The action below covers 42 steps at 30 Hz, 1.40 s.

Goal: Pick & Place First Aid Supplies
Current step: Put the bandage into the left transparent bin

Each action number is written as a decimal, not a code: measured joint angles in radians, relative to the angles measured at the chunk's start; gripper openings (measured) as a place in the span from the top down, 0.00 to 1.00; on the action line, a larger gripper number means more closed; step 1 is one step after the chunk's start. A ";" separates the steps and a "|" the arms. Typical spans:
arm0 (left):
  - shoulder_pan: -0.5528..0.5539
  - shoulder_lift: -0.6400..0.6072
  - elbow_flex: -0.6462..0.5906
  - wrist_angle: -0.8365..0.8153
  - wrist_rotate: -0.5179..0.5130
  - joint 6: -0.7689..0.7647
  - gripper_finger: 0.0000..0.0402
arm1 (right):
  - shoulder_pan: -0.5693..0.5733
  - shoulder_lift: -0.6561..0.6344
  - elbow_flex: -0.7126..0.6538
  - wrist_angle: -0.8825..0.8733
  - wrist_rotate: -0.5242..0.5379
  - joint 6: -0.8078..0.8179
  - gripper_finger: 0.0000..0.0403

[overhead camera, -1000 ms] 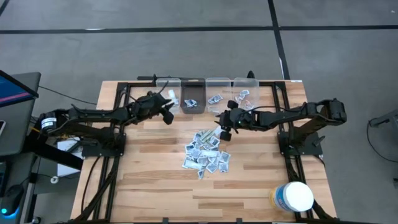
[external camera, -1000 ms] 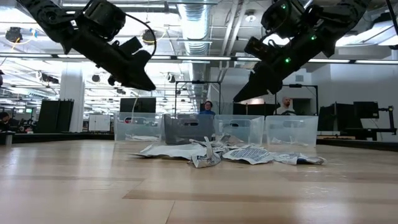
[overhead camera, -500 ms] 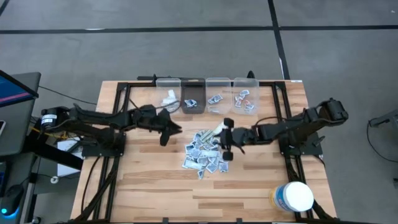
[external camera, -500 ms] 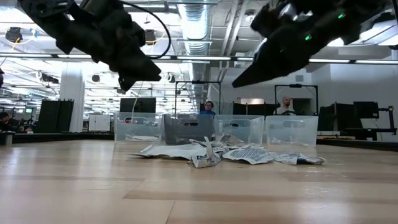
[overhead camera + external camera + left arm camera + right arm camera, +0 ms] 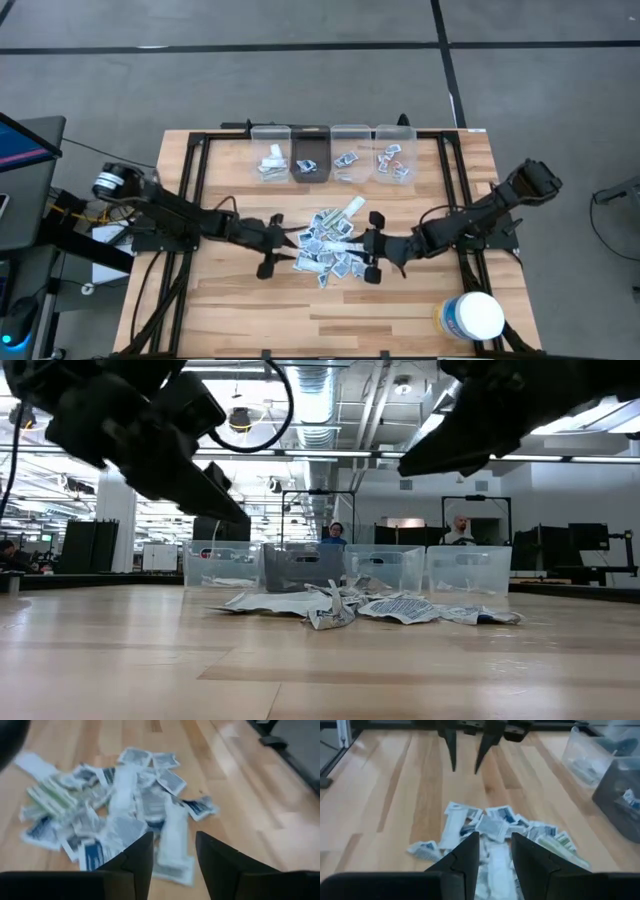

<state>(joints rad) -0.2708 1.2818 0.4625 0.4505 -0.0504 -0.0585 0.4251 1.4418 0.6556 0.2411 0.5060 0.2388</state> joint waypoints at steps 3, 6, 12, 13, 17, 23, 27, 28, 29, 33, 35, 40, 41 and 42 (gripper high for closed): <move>-0.017 0.077 0.000 0.079 -0.045 0.033 0.62 | 0.016 0.000 0.000 -0.024 0.001 0.039 0.73; -0.018 0.142 0.000 0.107 -0.053 0.034 0.63 | 0.028 0.000 0.000 -0.046 0.001 0.061 0.73; -0.018 0.240 0.000 0.141 -0.054 -0.012 0.64 | 0.034 0.000 0.000 -0.061 0.005 0.077 0.73; -0.018 0.249 0.000 0.154 -0.054 -0.025 0.64 | 0.034 0.000 0.000 -0.061 0.005 0.077 0.73; -0.018 0.260 0.000 0.177 -0.054 -0.035 0.64 | 0.033 0.000 0.000 -0.061 0.017 0.077 0.73; -0.007 0.260 0.000 0.179 -0.053 -0.057 0.64 | 0.032 0.000 0.000 -0.061 0.019 0.077 0.73; 0.010 0.260 0.000 0.179 -0.054 -0.078 0.64 | 0.032 0.000 0.000 -0.061 0.019 0.076 0.73; 0.014 0.260 0.000 0.179 -0.054 -0.082 0.64 | 0.032 0.000 0.000 -0.061 0.019 0.076 0.73; 0.017 0.262 0.000 0.180 -0.054 -0.087 0.64 | 0.032 0.000 0.000 -0.061 0.019 0.076 0.73; 0.020 0.277 0.000 0.188 -0.046 -0.114 0.64 | 0.032 0.000 0.000 -0.061 0.019 0.076 0.73; 0.018 0.289 0.000 0.187 -0.041 -0.136 0.64 | 0.032 0.000 0.000 -0.062 0.019 0.076 0.73; 0.017 0.327 0.000 0.229 -0.002 -0.181 0.64 | 0.032 0.000 0.000 -0.065 0.019 0.076 0.73; 0.017 0.331 0.000 0.235 -0.002 -0.187 0.64 | 0.032 0.000 0.000 -0.065 0.019 0.076 0.73; 0.017 0.331 0.000 0.237 -0.002 -0.189 0.64 | 0.032 0.000 0.000 -0.065 0.019 0.076 0.73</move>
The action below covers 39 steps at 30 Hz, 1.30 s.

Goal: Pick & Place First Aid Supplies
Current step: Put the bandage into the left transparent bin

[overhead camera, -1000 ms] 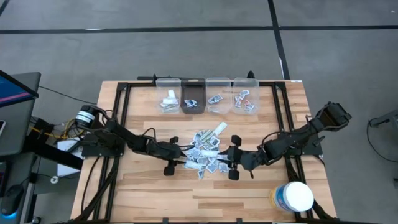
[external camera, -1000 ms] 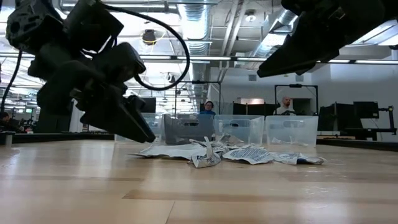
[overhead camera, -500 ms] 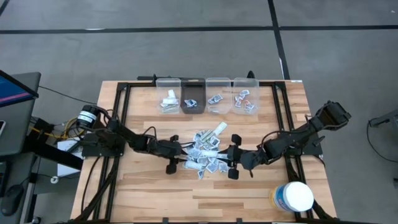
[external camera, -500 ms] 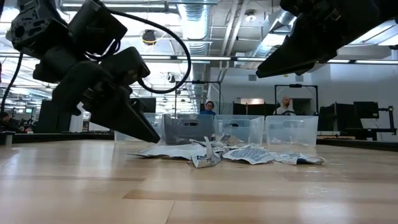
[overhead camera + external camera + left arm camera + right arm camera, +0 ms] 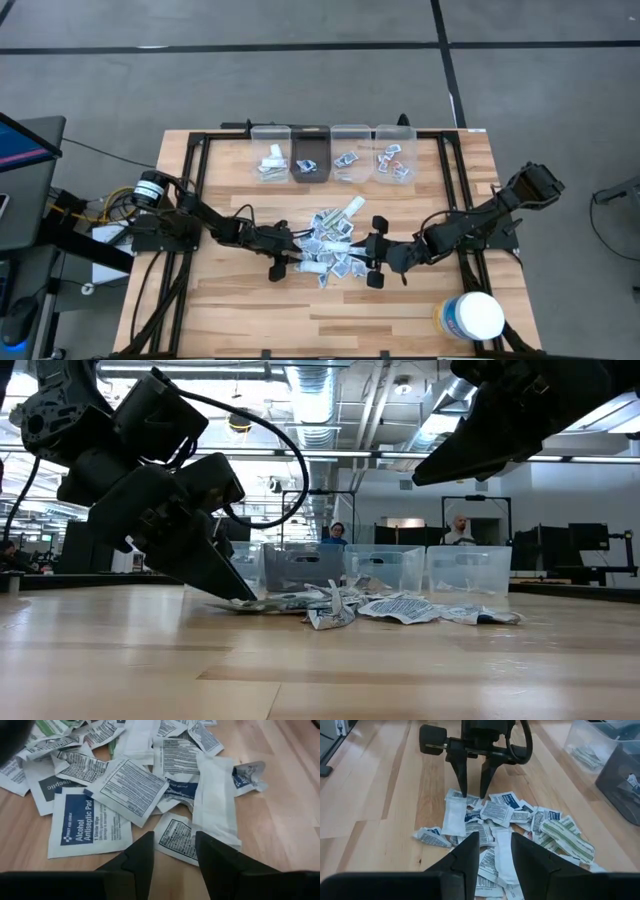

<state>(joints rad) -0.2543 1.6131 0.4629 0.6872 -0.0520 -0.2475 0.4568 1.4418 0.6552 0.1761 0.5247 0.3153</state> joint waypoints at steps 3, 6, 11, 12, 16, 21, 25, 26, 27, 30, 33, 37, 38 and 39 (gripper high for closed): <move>0.000 0.000 0.000 0.003 0.000 -0.001 0.64 | 0.000 0.000 0.000 -0.001 0.000 0.000 0.73; -0.002 -0.001 0.000 0.011 0.001 -0.001 0.64 | 0.000 0.000 0.000 -0.004 0.000 0.000 0.73; -0.004 -0.003 0.000 0.056 0.001 0.000 0.64 | 0.000 0.000 0.000 -0.006 -0.001 0.000 0.73; -0.006 -0.003 0.000 0.059 0.001 0.001 0.64 | 0.000 0.000 0.000 -0.005 -0.001 0.000 0.73; -0.018 -0.003 0.000 0.063 0.001 0.002 0.64 | 0.000 0.000 0.000 -0.006 -0.001 0.000 0.73; -0.031 -0.003 0.000 0.063 0.001 -0.012 0.64 | 0.000 0.000 0.000 -0.006 -0.002 0.000 0.73; -0.034 -0.003 0.000 0.062 0.005 -0.026 0.64 | 0.000 0.000 0.000 -0.006 -0.002 0.000 0.73; -0.034 -0.003 0.000 0.062 0.010 -0.027 0.64 | 0.000 0.000 0.000 -0.006 -0.002 0.000 0.73; -0.034 -0.003 0.000 0.061 0.015 -0.027 0.64 | 0.000 0.000 0.000 -0.006 -0.002 0.000 0.73; -0.034 -0.003 0.000 0.053 0.020 -0.027 0.64 | 0.000 0.000 0.000 -0.006 -0.002 0.000 0.73; -0.034 -0.002 0.000 0.054 0.024 -0.033 0.64 | 0.000 0.000 0.000 -0.006 -0.002 0.000 0.73; -0.034 -0.002 0.000 0.052 0.024 -0.046 0.64 | 0.000 0.000 0.000 -0.005 -0.002 0.000 0.73; -0.034 -0.001 0.000 0.050 0.024 -0.046 0.64 | 0.000 0.000 0.000 -0.005 -0.002 0.000 0.73; -0.034 -0.001 0.000 0.048 0.024 -0.046 0.64 | 0.000 0.000 0.000 -0.005 -0.002 0.000 0.73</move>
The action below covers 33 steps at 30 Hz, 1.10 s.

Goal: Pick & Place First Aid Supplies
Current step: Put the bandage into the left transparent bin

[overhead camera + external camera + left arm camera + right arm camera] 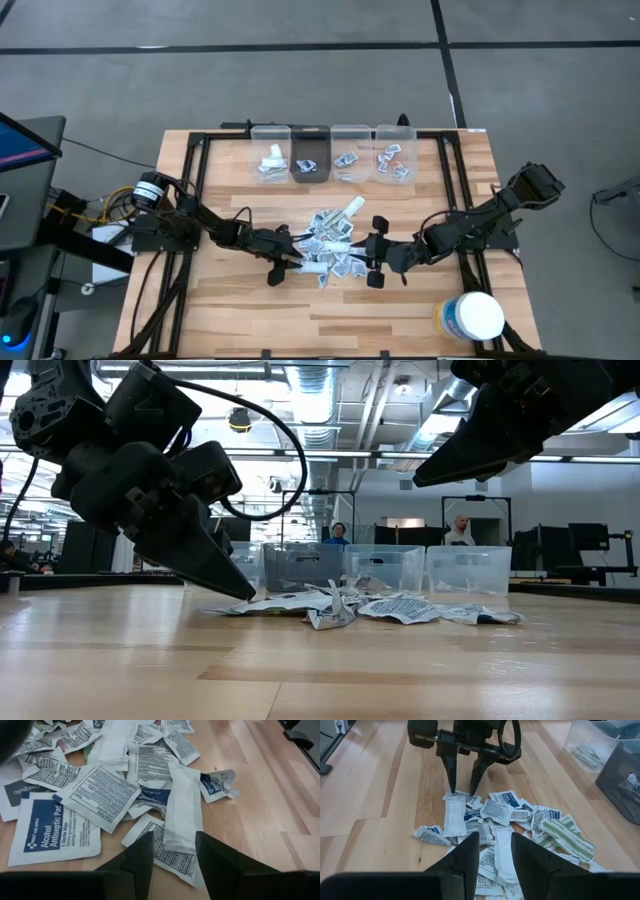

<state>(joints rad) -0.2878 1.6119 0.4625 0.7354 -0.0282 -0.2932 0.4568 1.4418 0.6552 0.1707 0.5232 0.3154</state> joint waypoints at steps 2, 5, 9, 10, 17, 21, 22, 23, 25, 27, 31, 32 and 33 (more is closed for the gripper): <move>0.000 0.000 0.000 -0.004 0.000 0.000 0.64 | 0.000 0.000 0.000 0.000 0.000 0.000 0.73; 0.000 0.000 0.000 -0.004 0.000 0.000 0.64 | 0.000 0.000 0.000 0.000 0.000 0.000 0.73; 0.000 0.000 0.000 -0.005 0.000 0.001 0.64 | 0.000 0.000 0.000 0.000 0.000 0.000 0.73; 0.000 0.000 0.000 -0.005 0.000 0.001 0.64 | 0.000 0.000 0.000 0.000 0.000 0.000 0.73; 0.000 0.066 0.002 0.060 0.001 -0.020 0.64 | 0.000 0.000 0.000 0.000 0.000 0.000 0.73; 0.000 0.116 0.002 0.145 0.003 -0.027 0.64 | 0.000 0.000 0.000 -0.001 0.001 0.025 0.73; 0.000 0.121 0.002 0.153 0.004 -0.028 0.64 | 0.000 0.000 0.000 -0.003 0.001 0.032 0.73; 0.000 0.122 0.002 0.156 0.004 -0.029 0.65 | 0.000 0.000 0.000 -0.004 0.000 0.034 0.73; 0.001 0.122 0.002 0.153 0.003 -0.029 0.68 | 0.000 0.000 0.000 -0.009 0.001 0.035 0.73; 0.001 0.122 0.002 0.152 0.001 -0.029 0.75 | 0.000 0.000 0.000 -0.010 0.001 0.035 0.73; 0.000 0.123 0.002 0.146 0.002 -0.024 0.93 | 0.000 0.000 0.000 -0.010 0.000 0.035 0.73; 0.000 0.123 0.002 0.146 0.003 -0.023 0.96 | 0.000 0.000 0.000 -0.010 0.000 0.035 0.73; 0.000 0.123 0.002 0.146 0.003 -0.022 0.98 | 0.000 0.000 0.000 -0.010 0.000 0.035 0.73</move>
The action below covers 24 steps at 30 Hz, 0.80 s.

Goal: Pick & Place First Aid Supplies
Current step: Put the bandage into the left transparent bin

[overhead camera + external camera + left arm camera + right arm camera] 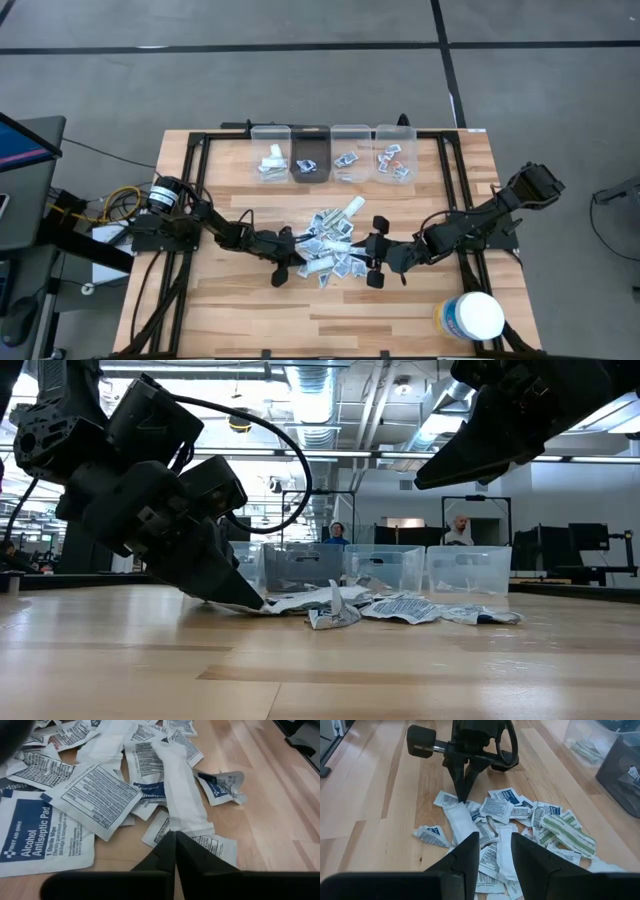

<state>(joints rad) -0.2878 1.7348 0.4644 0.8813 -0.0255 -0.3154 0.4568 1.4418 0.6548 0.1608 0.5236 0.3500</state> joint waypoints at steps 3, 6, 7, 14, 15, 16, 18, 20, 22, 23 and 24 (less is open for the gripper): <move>0.000 0.000 0.000 0.002 0.000 0.000 0.98 | 0.000 0.000 0.000 0.000 0.000 0.001 0.73; 0.000 -0.010 -0.003 -0.005 0.005 0.004 0.99 | 0.000 0.000 0.000 0.000 0.000 0.003 0.73; 0.000 -0.018 -0.003 -0.011 0.006 0.013 0.99 | 0.000 0.000 0.000 0.000 0.000 0.003 0.73; 0.000 -0.106 -0.005 -0.012 -0.006 0.152 0.99 | 0.000 0.000 0.000 0.000 0.000 0.015 0.73; 0.000 -0.124 -0.005 -0.012 -0.012 0.170 0.99 | 0.000 0.000 0.000 -0.001 0.000 0.018 0.73; 0.000 -0.141 -0.005 -0.012 -0.017 0.184 0.99 | 0.000 0.000 0.000 0.000 0.000 0.018 0.73; 0.000 -0.182 -0.005 -0.011 -0.020 0.210 0.99 | 0.000 0.000 0.000 0.000 0.000 0.018 0.73; 0.000 -0.218 -0.004 -0.009 -0.023 0.230 0.99 | 0.000 0.000 0.000 -0.001 0.000 0.018 0.73; 0.000 -0.254 -0.004 -0.010 -0.024 0.244 0.99 | 0.000 0.000 0.000 -0.001 0.000 0.018 0.73; 0.000 -0.271 -0.004 -0.013 -0.025 0.254 0.99 | 0.000 0.000 0.000 -0.001 0.000 0.018 0.73; 0.000 -0.284 -0.003 -0.023 -0.026 0.257 0.99 | 0.000 0.000 0.000 -0.001 0.000 0.018 0.73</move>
<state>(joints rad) -0.2878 1.4510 0.4616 0.8586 -0.0512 -0.0584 0.4568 1.4418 0.6548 0.1600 0.5232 0.3679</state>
